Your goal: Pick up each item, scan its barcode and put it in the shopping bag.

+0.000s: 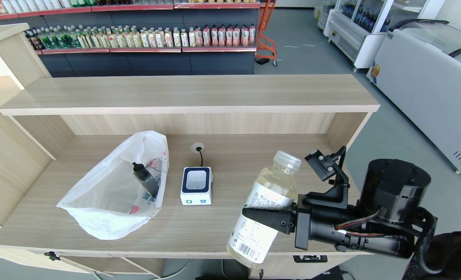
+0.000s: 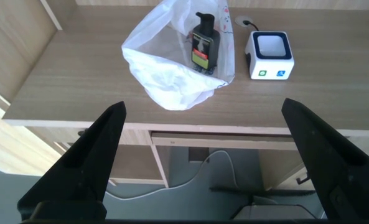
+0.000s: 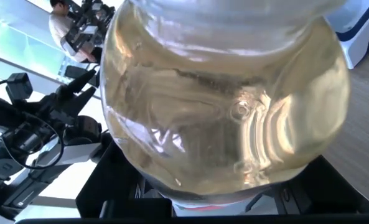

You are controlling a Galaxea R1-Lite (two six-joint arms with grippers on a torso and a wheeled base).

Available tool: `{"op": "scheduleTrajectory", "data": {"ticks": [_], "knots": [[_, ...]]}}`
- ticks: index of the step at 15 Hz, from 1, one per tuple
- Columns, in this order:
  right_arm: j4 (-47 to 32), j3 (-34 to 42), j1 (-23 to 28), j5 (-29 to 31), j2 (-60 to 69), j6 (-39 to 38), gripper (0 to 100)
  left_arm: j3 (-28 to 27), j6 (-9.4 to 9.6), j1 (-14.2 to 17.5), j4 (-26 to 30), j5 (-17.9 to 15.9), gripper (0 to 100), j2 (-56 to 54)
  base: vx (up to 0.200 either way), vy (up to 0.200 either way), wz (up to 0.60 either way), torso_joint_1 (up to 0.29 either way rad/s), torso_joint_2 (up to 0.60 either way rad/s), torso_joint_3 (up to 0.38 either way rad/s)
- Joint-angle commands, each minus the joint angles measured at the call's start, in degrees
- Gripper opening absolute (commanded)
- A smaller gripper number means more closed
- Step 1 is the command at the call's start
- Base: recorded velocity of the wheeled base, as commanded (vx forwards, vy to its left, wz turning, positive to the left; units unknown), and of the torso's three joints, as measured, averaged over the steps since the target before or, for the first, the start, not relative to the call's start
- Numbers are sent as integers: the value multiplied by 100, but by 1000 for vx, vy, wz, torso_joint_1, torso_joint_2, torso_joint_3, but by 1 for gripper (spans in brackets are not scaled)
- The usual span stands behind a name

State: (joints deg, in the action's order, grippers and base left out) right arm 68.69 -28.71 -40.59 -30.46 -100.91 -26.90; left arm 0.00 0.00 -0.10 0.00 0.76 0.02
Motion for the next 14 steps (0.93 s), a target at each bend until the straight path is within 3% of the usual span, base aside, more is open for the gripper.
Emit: {"op": "scheduleTrajectory", "data": {"ticks": [1, 8, 11, 13, 14], "knots": [[-14, 14, -10, -3, 19, -8, 0, 0, 0, 1, 0, 4, 100, -2, 0, 0, 0, 0, 0, 0], [-14, 111, 96, 58, 133, 98, 0, 0, 0, 1, 0, 4, 100, -2, 0, 0, 0, 0, 0, 0], [-576, 612, 1238, 665, 529, 2066, 0, 0, 0, 1, 0, 4, 100, -2, 0, 0, 0, 0, 0, 0], [-1420, 603, 2100, 1385, 968, 4202, 0, 0, 0, 1, 0, 4, 100, -2, 0, 0, 0, 0, 0, 0], [-1508, 638, 2258, 1377, 1091, 4765, 0, 0, 0, 1, 0, 4, 100, -2, 0, 0, 0, 0, 0, 0]]}}
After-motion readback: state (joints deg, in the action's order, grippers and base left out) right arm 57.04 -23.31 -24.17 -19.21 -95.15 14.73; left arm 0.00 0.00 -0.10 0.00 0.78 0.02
